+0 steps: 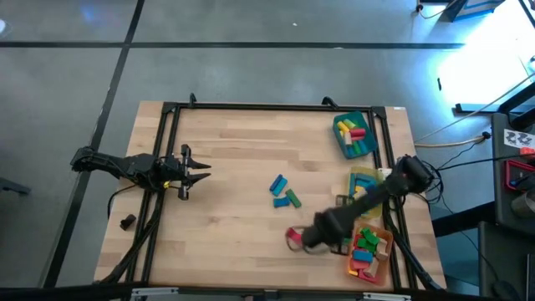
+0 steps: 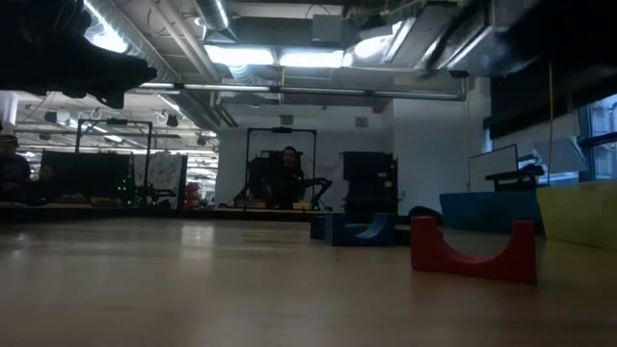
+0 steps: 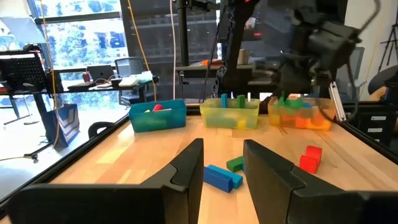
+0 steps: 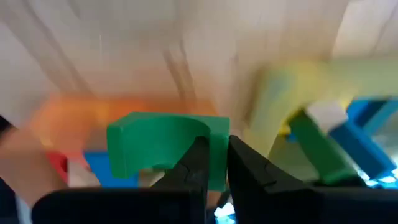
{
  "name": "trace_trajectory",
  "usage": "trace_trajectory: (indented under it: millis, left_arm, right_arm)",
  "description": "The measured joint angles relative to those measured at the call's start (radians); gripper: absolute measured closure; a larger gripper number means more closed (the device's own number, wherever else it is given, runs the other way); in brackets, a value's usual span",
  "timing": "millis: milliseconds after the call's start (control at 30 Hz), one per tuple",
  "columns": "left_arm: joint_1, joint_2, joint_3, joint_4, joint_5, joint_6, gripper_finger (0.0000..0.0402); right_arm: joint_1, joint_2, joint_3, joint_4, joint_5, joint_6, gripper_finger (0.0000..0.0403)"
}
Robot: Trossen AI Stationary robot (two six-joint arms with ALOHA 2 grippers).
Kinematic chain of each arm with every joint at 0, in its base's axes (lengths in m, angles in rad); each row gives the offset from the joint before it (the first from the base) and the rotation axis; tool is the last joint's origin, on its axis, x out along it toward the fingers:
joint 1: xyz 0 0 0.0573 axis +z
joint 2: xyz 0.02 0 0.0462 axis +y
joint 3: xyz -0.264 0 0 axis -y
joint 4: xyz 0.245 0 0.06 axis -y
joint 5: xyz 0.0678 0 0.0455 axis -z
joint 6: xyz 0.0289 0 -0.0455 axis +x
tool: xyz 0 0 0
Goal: Sort blocks by size
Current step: Put the green arch block into the orange bin, then put the red arch block into the orange bin
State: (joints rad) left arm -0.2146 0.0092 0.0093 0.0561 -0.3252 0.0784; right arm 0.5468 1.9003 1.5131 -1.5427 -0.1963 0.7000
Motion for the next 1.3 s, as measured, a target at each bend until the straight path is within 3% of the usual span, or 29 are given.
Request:
trace_trajectory:
  millis: [433, 600, 800, 1100, 1200, 1300]
  left_arm:
    - [0.000, 0.000, 0.000, 0.000, 0.000, 0.000, 0.0302]
    - [0.000, 0.000, 0.000, 0.000, 0.000, 0.000, 0.0302]
    - [0.000, 0.000, 0.000, 0.000, 0.000, 0.000, 0.0302]
    - [0.000, 0.000, 0.000, 0.000, 0.000, 0.000, 0.0302]
    - [0.000, 0.000, 0.000, 0.000, 0.000, 0.000, 0.0302]
    - [0.000, 0.000, 0.000, 0.000, 0.000, 0.000, 0.0302]
  right_arm:
    - [0.373, -0.001, 0.000, -0.025, -0.112, 0.390, 0.0359]
    - [0.469, -0.001, 0.000, 0.006, -0.103, 0.421, 0.0354]
    - [0.523, -0.001, -0.001, 0.018, -0.103, 0.421, 0.0318]
    - [0.513, -0.001, -0.002, 0.027, -0.056, 0.424, 0.0249]
    - [0.513, -0.001, -0.002, 0.029, -0.056, 0.422, 0.0239]
    - [0.511, -0.001, -0.002, 0.069, 0.017, 0.419, 0.0238]
